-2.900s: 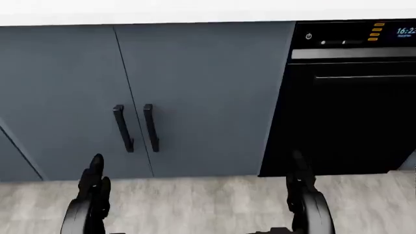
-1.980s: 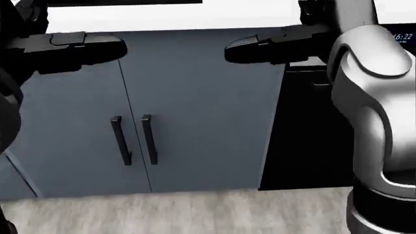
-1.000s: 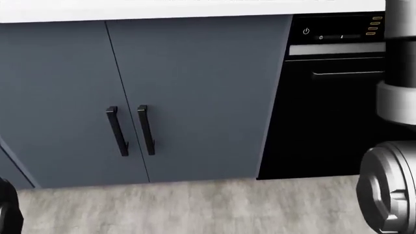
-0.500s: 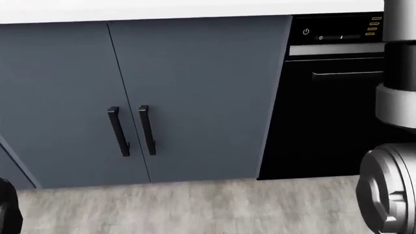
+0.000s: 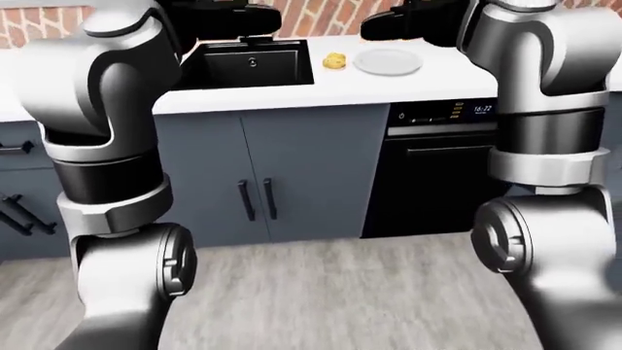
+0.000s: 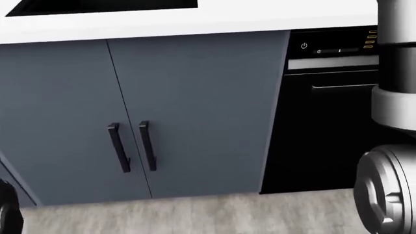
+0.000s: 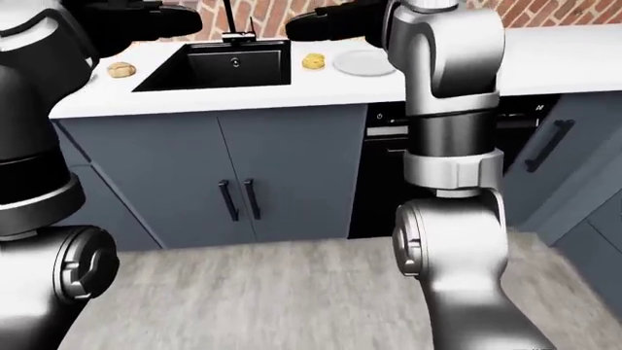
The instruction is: Place the pastries on the plates.
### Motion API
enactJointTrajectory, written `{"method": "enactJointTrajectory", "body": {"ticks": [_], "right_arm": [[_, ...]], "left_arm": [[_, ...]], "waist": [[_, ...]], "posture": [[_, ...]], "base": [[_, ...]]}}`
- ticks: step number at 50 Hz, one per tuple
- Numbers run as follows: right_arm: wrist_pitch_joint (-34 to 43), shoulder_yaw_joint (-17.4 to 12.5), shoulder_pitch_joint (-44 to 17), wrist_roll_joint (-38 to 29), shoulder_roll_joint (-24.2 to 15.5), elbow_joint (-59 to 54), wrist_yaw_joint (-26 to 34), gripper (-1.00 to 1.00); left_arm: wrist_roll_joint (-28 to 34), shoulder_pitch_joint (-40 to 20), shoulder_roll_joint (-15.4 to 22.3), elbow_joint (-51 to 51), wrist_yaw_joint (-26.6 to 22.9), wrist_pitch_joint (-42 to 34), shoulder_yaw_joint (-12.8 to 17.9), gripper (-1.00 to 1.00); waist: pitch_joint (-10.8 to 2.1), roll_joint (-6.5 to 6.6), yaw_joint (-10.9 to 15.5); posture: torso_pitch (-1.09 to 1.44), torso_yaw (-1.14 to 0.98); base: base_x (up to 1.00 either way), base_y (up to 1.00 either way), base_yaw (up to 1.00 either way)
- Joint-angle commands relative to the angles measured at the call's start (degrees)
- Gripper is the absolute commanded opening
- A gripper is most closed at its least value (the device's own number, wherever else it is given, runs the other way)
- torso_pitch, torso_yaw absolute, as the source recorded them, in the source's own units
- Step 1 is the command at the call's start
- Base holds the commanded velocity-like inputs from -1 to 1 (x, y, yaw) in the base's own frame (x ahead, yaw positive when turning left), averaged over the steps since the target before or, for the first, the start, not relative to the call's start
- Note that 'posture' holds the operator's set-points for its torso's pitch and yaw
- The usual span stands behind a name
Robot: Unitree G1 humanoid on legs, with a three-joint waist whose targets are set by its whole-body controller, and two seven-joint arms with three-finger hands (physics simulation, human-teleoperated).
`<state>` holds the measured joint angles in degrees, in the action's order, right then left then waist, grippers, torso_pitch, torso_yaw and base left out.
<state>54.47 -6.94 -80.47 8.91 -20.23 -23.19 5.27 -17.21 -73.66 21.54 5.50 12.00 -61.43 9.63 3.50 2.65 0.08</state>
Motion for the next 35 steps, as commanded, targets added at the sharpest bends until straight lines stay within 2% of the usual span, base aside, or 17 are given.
{"method": "enactJointTrajectory", "body": {"ticks": [1,3,7,9,10,11,12,13,15,20,22,24,25,26,27,29,35], "right_arm": [[-1.7,-0.9,-2.6,-0.1,-1.2,2.1,-0.2,1.00],[-1.8,-0.9,-2.3,-0.1,-1.1,2.2,-0.1,1.00],[-1.8,-0.9,-2.4,-0.1,-1.1,2.0,-0.2,1.00],[-1.9,-0.9,-2.4,-0.1,-1.0,2.0,-0.2,1.00],[-1.6,-0.9,-2.7,-0.1,-1.0,1.9,-0.3,1.00],[-1.8,-0.9,-2.5,-0.1,-1.1,1.9,-0.2,1.00],[-2.0,-0.9,-2.4,-0.1,-1.1,1.8,-0.1,1.00],[-2.1,-0.9,-2.2,-0.1,-1.1,1.9,-0.1,1.00],[-2.0,-0.9,-2.2,-0.1,-1.1,2.0,-0.1,1.00],[-1.6,-0.9,-2.4,0.0,-1.1,2.2,-0.2,1.00],[-1.5,-0.9,-2.4,0.0,-1.1,2.3,-0.2,1.00],[-1.3,-0.9,-2.5,0.0,-1.1,2.3,-0.3,1.00],[-1.3,-0.9,-2.5,-0.1,-1.1,2.3,-0.3,1.00],[-1.4,-0.9,-2.4,-0.1,-1.1,2.3,-0.2,1.00],[-1.4,-0.9,-2.4,-0.1,-1.1,2.2,-0.2,1.00],[-1.5,-0.9,-2.3,-0.1,-1.1,2.2,-0.2,1.00],[-1.5,-0.9,-2.3,-0.2,-1.0,2.0,-0.1,1.00]], "left_arm": [[0.1,-2.5,0.3,-1.9,-0.2,1.8,0.0,1.00],[0.1,-2.4,0.3,-2.2,-0.2,1.6,0.1,1.00],[0.1,-2.4,0.3,-2.6,-0.3,1.2,0.1,1.00],[0.0,-2.5,0.3,-2.7,-0.3,0.9,0.2,1.00],[0.0,-2.4,0.3,-2.7,-0.3,0.9,0.1,1.00],[0.0,-2.4,0.3,-2.8,-0.4,1.0,0.2,1.00],[0.0,-2.6,0.3,-2.8,-0.3,1.0,0.3,1.00],[0.1,-2.4,0.4,-3.0,-0.5,1.0,0.1,1.00],[0.2,-2.1,0.3,-3.2,-0.7,1.1,-0.1,1.00],[0.5,-2.2,0.2,-3.1,-0.9,1.0,-0.1,1.00],[0.7,-2.2,0.2,-2.9,-0.8,1.1,-0.1,1.00],[0.8,-2.1,0.1,-2.7,-0.9,1.3,-0.1,1.00],[0.8,-2.0,0.1,-2.8,-1.0,1.4,-0.1,1.00],[0.9,-2.0,0.1,-2.7,-1.0,1.6,-0.1,1.00],[1.0,-1.9,0.1,-2.7,-1.1,1.7,-0.1,1.00],[1.0,-2.0,0.1,-2.8,-1.2,1.4,-0.1,1.00],[1.1,-1.9,0.1,-2.8,-1.3,1.5,-0.1,1.00]], "waist": [[-2.09,0.82,-0.6],[-2.44,-0.02,-0.5],[-1.83,-2.28,0.2],[-2.27,-4.78,0.7],[-2.89,-5.49,1.1],[-2.38,-4.81,0.5],[-2.03,-5.81,0.7],[-1.93,-5.95,0.6],[-2.36,-4.99,0.3],[-1.37,-2.23,-0.1],[-1.69,-0.13,-0.5],[-2.96,3.51,-1.0],[-2.48,1.11,-0.6],[-2.39,2.20,-1.0],[-2.35,1.95,-0.8],[-2.77,0.96,-0.6],[-2.19,-2.39,0.1]], "posture": [[0.00,0.00],[0.00,0.00],[0.00,0.00],[0.00,0.00],[0.00,0.00],[0.00,0.00],[0.00,0.00],[0.00,0.00],[0.00,0.00],[0.00,0.00],[0.00,0.00],[0.00,0.00],[0.00,0.00],[0.00,0.00],[0.00,0.00],[0.00,0.00],[0.00,0.00]], "base": [[0.20,0.00,0.00],[0.22,0.00,0.00],[0.20,0.00,0.00],[0.22,0.00,0.00],[0.21,0.00,0.00],[0.20,0.00,0.00],[0.20,0.00,0.00],[0.21,0.00,0.00],[0.21,0.00,0.00],[0.21,0.00,0.00],[0.20,0.00,0.00],[0.21,0.00,0.00],[0.20,0.00,0.00],[0.21,0.00,0.00],[0.22,0.00,0.00],[0.21,0.00,0.00],[0.21,0.00,0.00]]}}
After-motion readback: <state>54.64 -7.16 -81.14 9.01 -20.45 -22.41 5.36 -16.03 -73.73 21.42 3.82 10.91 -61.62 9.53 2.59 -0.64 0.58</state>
